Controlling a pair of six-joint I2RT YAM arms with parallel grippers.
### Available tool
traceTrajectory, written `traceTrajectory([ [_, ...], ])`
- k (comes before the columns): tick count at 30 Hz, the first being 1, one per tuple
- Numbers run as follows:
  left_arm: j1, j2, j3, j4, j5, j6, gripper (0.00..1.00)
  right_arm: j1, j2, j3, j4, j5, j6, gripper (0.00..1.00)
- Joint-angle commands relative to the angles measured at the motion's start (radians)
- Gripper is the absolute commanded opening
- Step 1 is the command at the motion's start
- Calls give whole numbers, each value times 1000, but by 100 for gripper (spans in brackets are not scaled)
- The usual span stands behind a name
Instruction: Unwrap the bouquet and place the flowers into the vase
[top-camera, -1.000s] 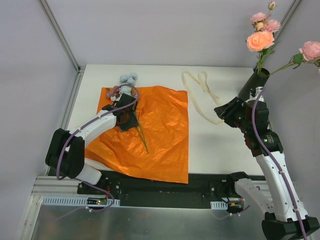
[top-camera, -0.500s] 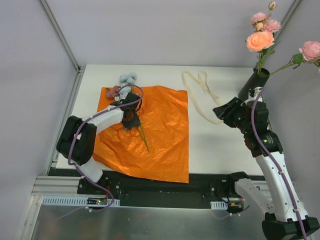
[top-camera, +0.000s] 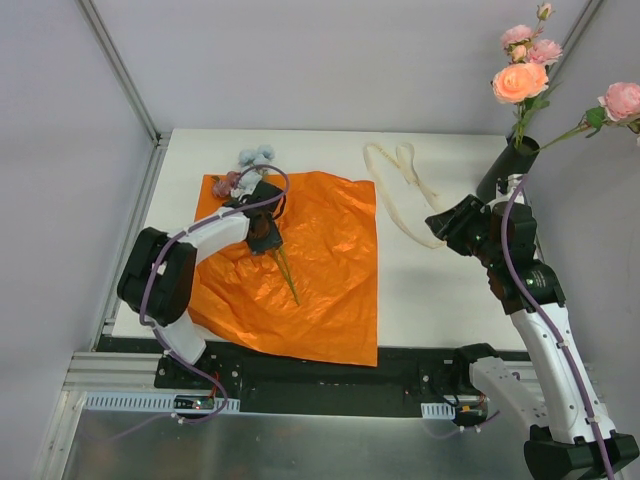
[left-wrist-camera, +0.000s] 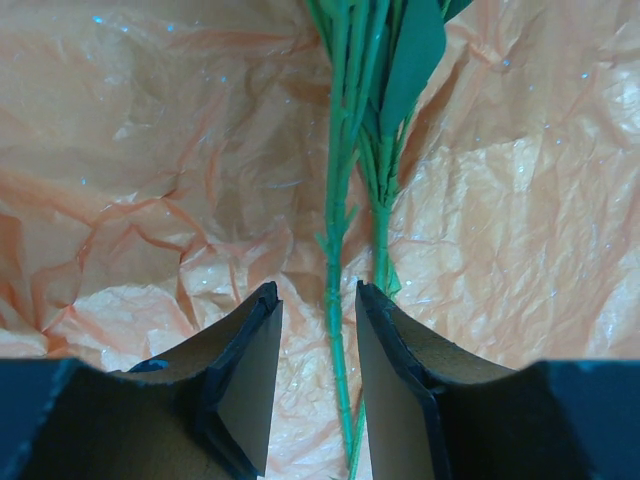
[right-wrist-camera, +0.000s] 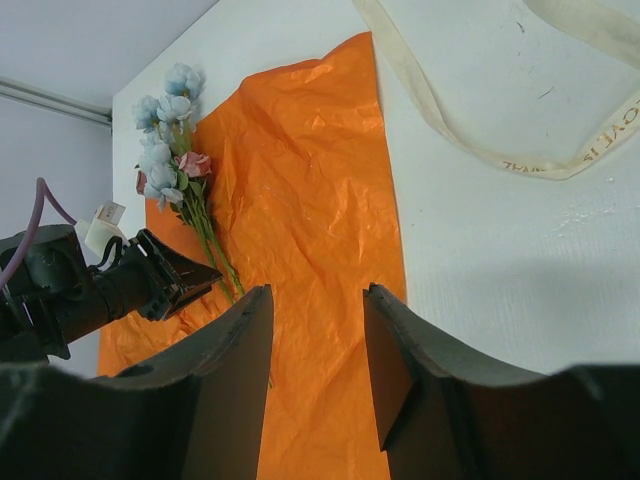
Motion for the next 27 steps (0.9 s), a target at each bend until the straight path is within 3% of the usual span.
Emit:
traceTrajectory([
  [1,6,25,57,-2,19,27,37,4,-9,25,19,-12,-11,47],
  [17,6,97,75,-28,4,16,29,4,-20,37,10,-5,-6,47],
  [27,6,59,91,-33,-4,48,5,4,-31,58,-9,0,-11,47],
])
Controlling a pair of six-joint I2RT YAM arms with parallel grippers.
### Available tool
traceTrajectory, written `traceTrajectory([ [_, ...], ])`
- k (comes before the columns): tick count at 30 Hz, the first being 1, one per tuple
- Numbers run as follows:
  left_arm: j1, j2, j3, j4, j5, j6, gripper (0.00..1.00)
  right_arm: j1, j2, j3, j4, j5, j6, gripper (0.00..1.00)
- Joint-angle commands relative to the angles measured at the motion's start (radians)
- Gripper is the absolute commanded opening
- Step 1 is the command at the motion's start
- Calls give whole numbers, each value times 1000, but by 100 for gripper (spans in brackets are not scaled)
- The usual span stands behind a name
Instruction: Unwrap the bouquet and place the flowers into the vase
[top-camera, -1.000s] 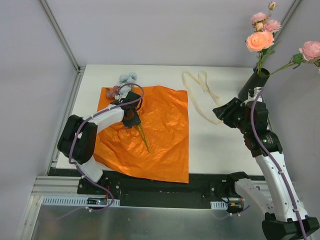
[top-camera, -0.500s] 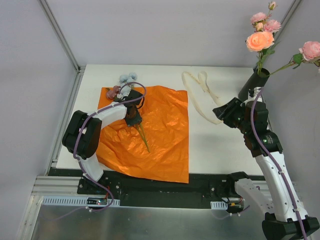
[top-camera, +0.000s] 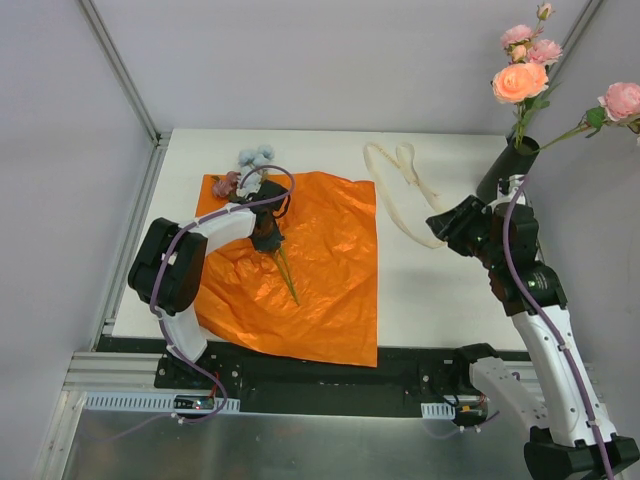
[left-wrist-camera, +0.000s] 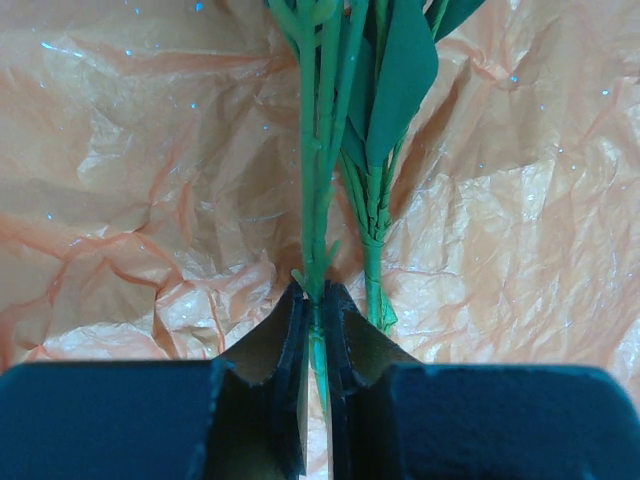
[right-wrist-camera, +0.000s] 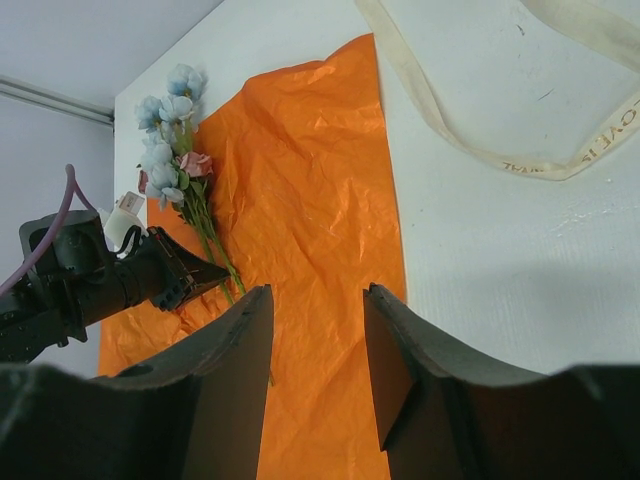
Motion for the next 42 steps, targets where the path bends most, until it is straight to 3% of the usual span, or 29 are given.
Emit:
traceTrajectory([
  [1,6,-47,39,-36,-10,35,3,4,-24,58,-2,-2,-4,47],
  [16,6,-330,31,-36,-15,141,0,7,-12,41,71,-108,111,47],
  [25,-12,-472,-7,96,335,248,0,90,54,-78,365,-220,275,52],
  [34,-46,-513,-32,164,657,193,0,246,201,-118,709,-243,329,57],
  [42,-86,-528,-10,179,794,184,0,371,373,-37,760,-203,330,61],
])
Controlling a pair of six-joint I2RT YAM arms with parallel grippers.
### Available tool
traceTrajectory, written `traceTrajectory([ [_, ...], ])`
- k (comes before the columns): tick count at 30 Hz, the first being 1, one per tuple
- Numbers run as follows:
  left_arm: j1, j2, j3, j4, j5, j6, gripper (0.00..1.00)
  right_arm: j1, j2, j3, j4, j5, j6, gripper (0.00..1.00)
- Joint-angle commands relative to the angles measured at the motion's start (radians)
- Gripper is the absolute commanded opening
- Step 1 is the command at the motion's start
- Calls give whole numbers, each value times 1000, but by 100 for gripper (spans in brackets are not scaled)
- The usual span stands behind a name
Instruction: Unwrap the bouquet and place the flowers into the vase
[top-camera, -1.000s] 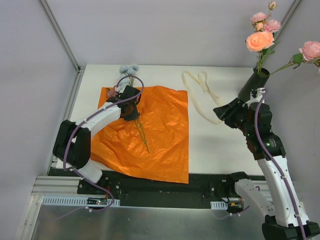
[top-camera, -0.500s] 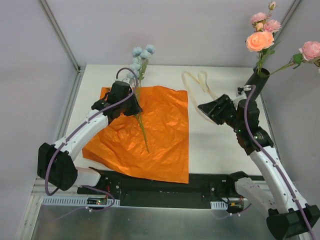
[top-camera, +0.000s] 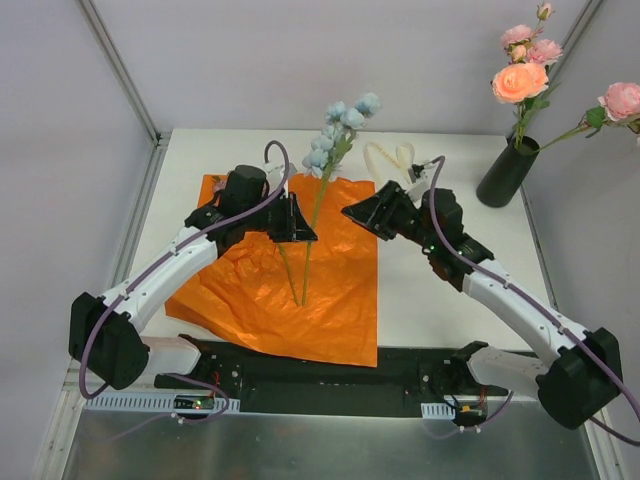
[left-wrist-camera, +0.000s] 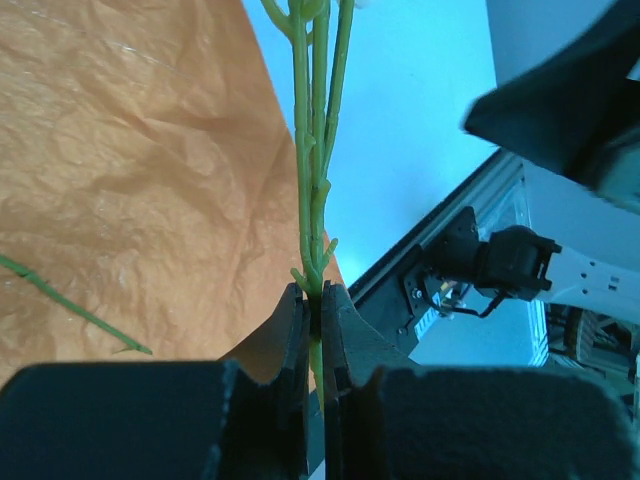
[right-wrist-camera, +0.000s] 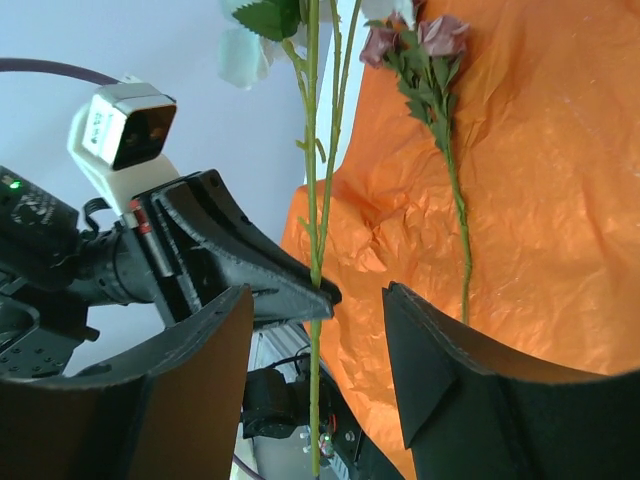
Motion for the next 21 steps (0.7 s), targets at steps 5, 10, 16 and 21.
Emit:
traceTrajectory([
  [5,-13,-51,4,69,149,6,0,86,122,121,106,45,7,61],
  [10,-13,-65,-12,90,187,14,0,105,188,162,98,74,9,59],
  [16,-14,-80,-40,106,212,29,0,125,250,204,95,102,-7,57],
  [21,-14,-105,-63,123,241,50,0,138,256,199,123,172,-22,50],
])
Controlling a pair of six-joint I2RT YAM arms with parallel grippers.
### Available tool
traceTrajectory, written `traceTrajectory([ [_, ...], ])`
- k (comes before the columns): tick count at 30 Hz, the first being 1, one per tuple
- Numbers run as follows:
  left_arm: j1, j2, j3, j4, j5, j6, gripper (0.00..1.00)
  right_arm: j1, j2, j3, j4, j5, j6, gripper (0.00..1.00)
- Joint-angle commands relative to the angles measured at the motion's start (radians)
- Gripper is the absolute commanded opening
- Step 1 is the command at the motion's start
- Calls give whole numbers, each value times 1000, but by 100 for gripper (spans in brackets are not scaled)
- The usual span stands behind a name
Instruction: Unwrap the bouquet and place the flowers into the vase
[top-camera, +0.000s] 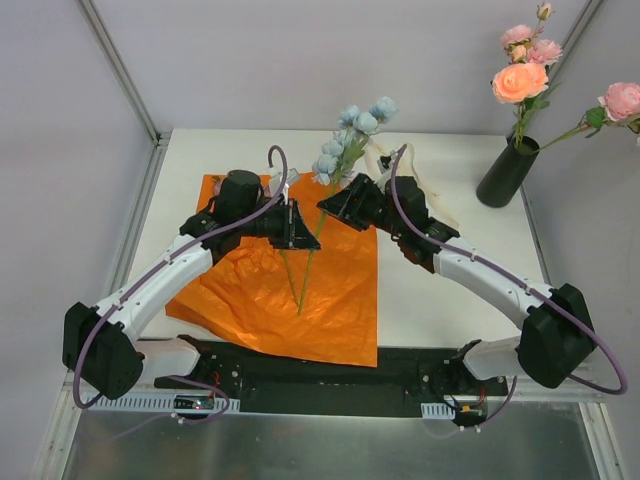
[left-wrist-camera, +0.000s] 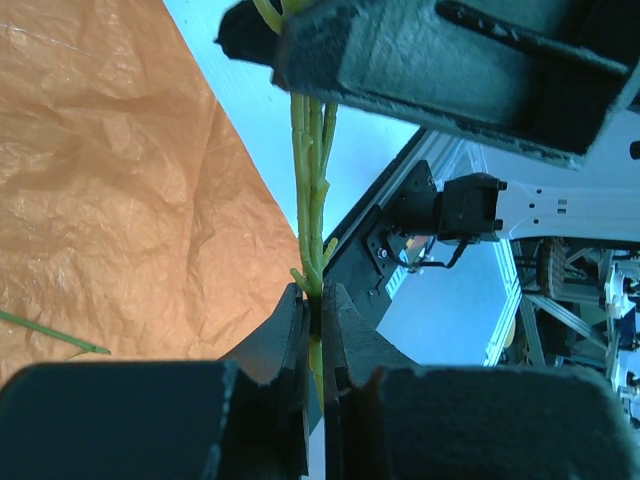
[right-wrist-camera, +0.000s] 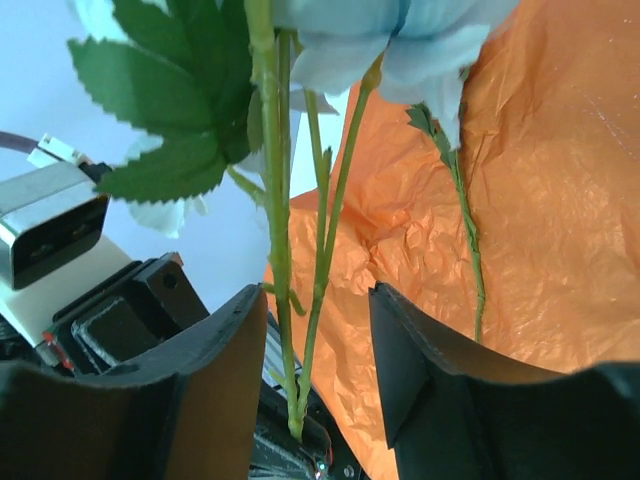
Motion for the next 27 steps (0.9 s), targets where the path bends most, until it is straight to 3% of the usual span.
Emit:
traceTrajectory([
  [1,-8,-53,-19,62,66,52,0,13,-9,39,84,88,-21,48],
  [5,-8,-53,-33,62,85,66,0,19,1,51,102,84,-19,34],
  [10,-8,-35,-33,62,109,69,0,29,-5,54,122,103,-59,2],
  [11,-8,-36,-32,62,109,69,9,28,-12,53,121,120,-73,0],
  [13,-8,-42,-27,56,97,75,38,28,-39,53,121,157,-108,0],
  [17,-8,-71,2,-16,34,135,76,28,-83,69,110,277,-252,0],
  [18,-8,-76,11,-44,20,164,92,28,-95,76,104,297,-301,0],
  [19,-8,-84,24,-83,16,190,99,28,-108,82,96,323,-358,0],
  [24,-8,-120,65,-249,-44,327,99,25,-181,105,89,496,-638,0],
  [27,-8,-168,39,-291,-148,396,99,19,-229,114,122,544,-835,0],
])
